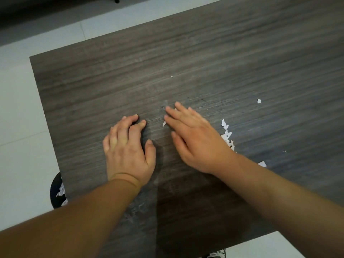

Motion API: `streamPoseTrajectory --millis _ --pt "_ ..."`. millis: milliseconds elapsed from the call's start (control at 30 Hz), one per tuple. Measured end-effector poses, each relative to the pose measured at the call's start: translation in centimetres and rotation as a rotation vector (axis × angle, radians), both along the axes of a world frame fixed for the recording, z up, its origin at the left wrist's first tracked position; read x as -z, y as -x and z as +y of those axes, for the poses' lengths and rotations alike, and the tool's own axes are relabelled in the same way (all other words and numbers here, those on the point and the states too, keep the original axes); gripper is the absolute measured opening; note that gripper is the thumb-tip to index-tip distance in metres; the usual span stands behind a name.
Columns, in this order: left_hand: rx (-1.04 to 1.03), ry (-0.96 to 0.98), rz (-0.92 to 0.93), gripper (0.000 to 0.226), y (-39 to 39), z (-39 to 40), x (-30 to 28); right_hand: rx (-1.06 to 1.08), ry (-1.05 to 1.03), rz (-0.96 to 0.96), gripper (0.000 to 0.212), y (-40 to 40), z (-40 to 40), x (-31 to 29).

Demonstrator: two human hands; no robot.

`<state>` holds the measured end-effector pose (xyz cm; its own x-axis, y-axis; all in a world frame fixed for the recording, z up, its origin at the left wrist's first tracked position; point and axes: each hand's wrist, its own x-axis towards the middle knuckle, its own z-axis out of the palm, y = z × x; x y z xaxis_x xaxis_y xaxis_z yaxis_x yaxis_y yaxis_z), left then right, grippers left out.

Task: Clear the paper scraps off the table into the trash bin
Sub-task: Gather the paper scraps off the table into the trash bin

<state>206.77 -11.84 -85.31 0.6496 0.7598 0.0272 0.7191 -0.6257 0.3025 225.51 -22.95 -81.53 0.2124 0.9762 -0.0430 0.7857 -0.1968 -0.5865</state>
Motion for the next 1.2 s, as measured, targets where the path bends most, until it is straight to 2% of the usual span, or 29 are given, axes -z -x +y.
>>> streamPoseTrajectory --millis 67,133,233,333,433,600,833,1000,1100,1200 --pt "-0.001 0.005 0.000 0.049 0.0 0.1 0.0 0.025 -0.059 0.074 0.041 -0.9 -0.5 -0.3" --pt "-0.002 0.020 -0.001 0.049 0.0 0.1 0.0 0.162 -0.147 0.059 0.034 -3.2 -0.6 -0.5" --pt "-0.007 0.035 -0.008 0.049 -0.1 0.0 -0.3 0.508 -0.277 -0.003 0.029 -8.5 -2.0 -0.6" --pt "-0.013 0.049 -0.012 0.049 -0.2 0.0 -0.5 0.890 -0.328 0.068 0.030 -13.3 -6.4 -0.4" --pt "-0.008 0.058 -0.013 0.049 -0.3 0.1 -0.6 1.089 -0.291 0.076 0.036 -13.3 -12.5 0.7" --pt "-0.005 0.051 -0.020 0.049 -0.2 0.1 -0.6 1.074 -0.199 -0.083 0.044 -5.1 -17.4 2.7" --pt "-0.002 0.034 -0.018 0.049 -0.2 0.1 -0.3 1.051 -0.149 -0.017 0.047 -0.6 -9.7 2.7" --pt "-0.007 0.025 -0.027 0.050 -0.3 0.0 -0.4 0.891 -0.231 0.067 0.046 2.3 -3.4 2.2" --pt "-0.010 0.028 -0.030 0.050 -0.3 0.0 -0.6 0.796 -0.356 0.133 0.040 3.2 -2.1 1.9" --pt "-0.005 0.031 -0.035 0.050 -0.3 0.1 -0.6 0.856 -0.499 0.031 0.033 -0.1 -4.0 2.0"
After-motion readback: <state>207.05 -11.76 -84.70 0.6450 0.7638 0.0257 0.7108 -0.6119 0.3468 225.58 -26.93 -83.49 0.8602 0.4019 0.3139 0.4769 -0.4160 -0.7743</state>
